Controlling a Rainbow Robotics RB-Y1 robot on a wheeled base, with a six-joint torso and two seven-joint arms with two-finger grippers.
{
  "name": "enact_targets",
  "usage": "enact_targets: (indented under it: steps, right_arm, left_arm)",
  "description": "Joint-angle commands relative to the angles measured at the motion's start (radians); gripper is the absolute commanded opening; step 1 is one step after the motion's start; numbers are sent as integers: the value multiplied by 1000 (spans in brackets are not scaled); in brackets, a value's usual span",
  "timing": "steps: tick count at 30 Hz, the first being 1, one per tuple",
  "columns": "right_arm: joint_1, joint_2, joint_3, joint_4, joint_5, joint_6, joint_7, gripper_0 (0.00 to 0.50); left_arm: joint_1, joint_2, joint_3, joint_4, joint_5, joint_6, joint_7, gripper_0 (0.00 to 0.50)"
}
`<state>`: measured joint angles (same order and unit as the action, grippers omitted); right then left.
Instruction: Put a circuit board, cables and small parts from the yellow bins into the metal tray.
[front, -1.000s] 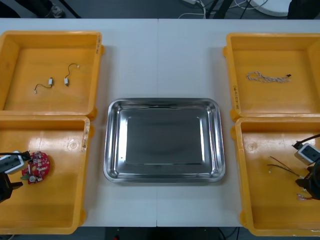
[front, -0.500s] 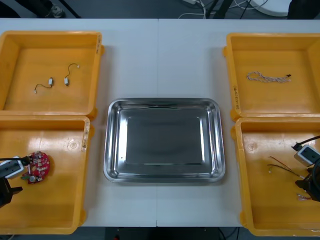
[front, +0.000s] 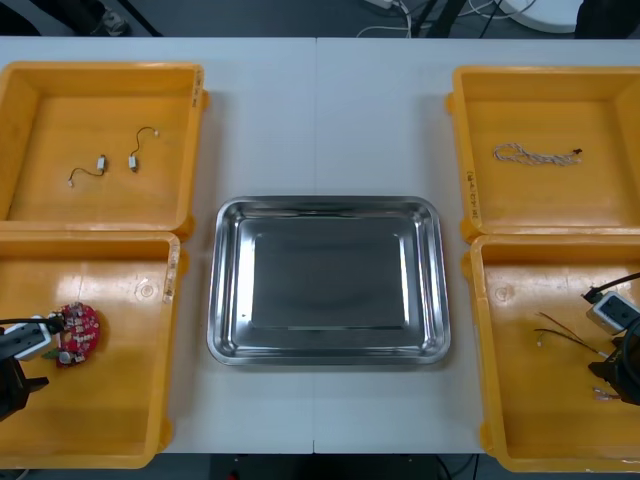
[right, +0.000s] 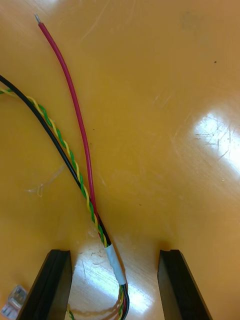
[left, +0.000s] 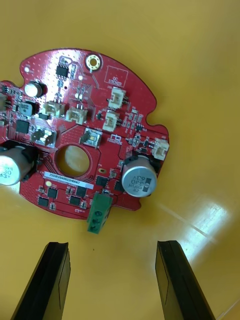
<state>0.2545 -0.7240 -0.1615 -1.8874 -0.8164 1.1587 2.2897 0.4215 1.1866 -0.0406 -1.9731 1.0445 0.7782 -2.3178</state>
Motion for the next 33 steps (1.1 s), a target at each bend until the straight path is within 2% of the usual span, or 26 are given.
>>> enact_targets:
  steps: [1, 10, 11, 13, 15, 16, 17, 18, 22, 32, 33]
  right_arm:
    - [26, 21, 20, -4, 14, -10, -3, 500]
    - [26, 23, 20, -2, 17, -10, -9, 500]
    - [26, 23, 20, -2, 17, -10, -9, 479]
    - [26, 25, 20, -2, 17, -10, -9, 408]
    - [26, 23, 20, -4, 17, -10, -9, 236]
    - [26, 23, 20, -4, 17, -10, -9, 200]
    - [26, 23, 20, -4, 17, -11, -9, 128]
    - [26, 23, 20, -4, 17, -11, -9, 78]
    - [26, 25, 20, -4, 17, -13, -9, 30]
    - [11, 23, 16, -4, 16, -16, -9, 23]
    - [6, 23, 16, -4, 16, -16, -9, 23]
  left_arm:
    - [-36, 42, -5, 3, 17, -11, -81, 500]
    - [-55, 42, -19, 14, 25, -8, -80, 500]
    - [-69, 42, -35, 20, 25, -10, -80, 500]
    - [-89, 42, -53, 37, 26, -11, -81, 500]
    - [-101, 42, -68, 53, 28, -27, -81, 500]
    - [-102, 42, -70, 53, 26, -28, -81, 500]
    - [-102, 42, -70, 54, 28, -28, -81, 500]
    - [-101, 42, -70, 53, 28, -28, -81, 500]
    - [-102, 42, -73, 53, 32, -28, -80, 500]
    - [-102, 42, -73, 54, 35, -28, -80, 500]
    - [-104, 42, -73, 54, 35, -28, -80, 455]
